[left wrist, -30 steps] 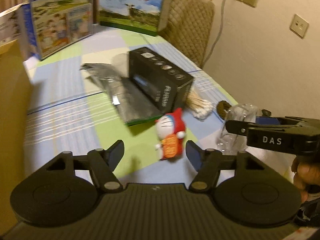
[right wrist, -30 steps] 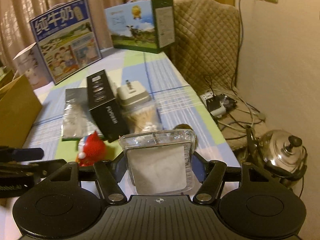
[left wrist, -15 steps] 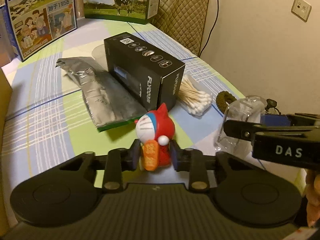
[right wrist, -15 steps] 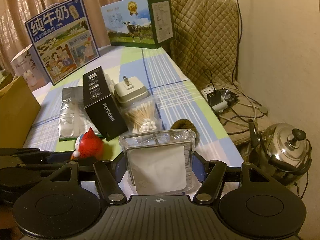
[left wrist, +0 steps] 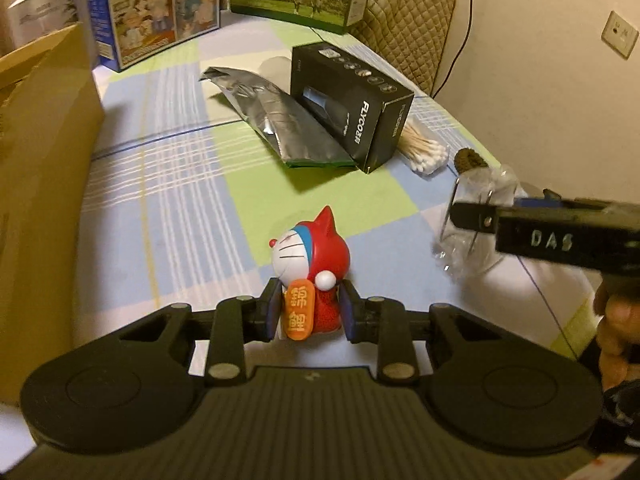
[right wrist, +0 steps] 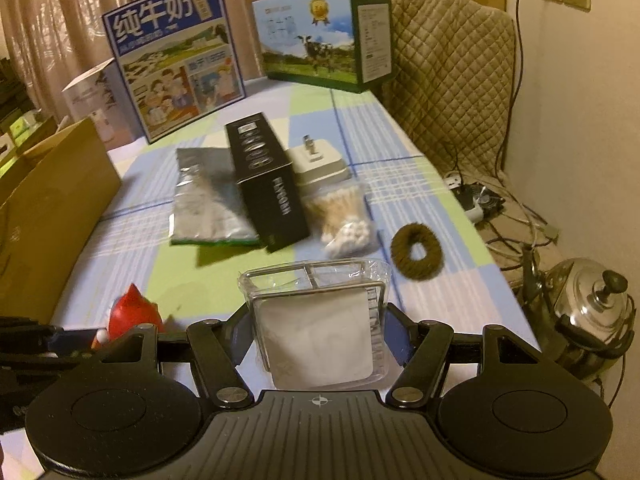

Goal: Organize objects
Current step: 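Carry the container and figure over the cardboard box and release both inside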

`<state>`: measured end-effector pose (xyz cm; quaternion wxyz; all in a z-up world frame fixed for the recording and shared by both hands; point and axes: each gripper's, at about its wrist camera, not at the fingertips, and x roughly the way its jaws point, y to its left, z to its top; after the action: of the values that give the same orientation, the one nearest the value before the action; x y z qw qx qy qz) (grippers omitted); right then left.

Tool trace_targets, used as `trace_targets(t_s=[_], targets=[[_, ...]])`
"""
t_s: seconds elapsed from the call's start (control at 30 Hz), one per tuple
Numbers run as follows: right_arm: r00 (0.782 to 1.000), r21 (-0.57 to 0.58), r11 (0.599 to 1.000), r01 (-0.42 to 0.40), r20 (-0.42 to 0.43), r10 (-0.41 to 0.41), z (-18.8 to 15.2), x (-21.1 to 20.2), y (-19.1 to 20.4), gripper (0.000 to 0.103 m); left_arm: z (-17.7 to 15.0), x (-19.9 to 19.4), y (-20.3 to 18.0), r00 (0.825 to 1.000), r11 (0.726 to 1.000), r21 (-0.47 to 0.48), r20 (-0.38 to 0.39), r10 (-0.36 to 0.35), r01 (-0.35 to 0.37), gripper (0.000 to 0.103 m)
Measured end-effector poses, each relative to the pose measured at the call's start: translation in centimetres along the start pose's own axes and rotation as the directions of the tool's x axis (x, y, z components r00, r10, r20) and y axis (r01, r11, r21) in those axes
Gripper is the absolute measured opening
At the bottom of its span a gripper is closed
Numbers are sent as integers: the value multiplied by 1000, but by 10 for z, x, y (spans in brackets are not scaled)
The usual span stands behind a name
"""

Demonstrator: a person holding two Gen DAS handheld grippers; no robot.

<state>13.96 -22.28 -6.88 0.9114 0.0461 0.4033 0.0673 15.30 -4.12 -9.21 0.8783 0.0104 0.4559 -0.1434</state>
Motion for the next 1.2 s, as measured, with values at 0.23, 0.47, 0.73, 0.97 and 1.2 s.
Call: trace_targets(t_s=[0.23, 0.47, 0.73, 0.97, 1.2], targets=[[1000, -21, 999, -24, 3, 24, -8, -27, 20, 63, 3, -46, -1, 998, 1000, -6, 58, -1, 1, 25], [995, -81, 994, -74, 56, 78, 6, -59, 55, 63, 12, -99, 5, 990, 1000, 3, 138, 14, -15, 25], [977, -164, 970, -177, 92, 194, 26, -79, 113, 63, 10, -161, 47, 973, 995, -41, 211, 96, -89, 25], [944, -248, 925, -288, 91, 318, 48, -82, 180, 63, 13, -207, 111, 944, 976, -124, 256, 206, -179, 25], [912, -327, 868, -373, 43, 408, 66, -69, 245, 63, 16, -225, 176, 933, 956, -151, 227, 280, -250, 25]])
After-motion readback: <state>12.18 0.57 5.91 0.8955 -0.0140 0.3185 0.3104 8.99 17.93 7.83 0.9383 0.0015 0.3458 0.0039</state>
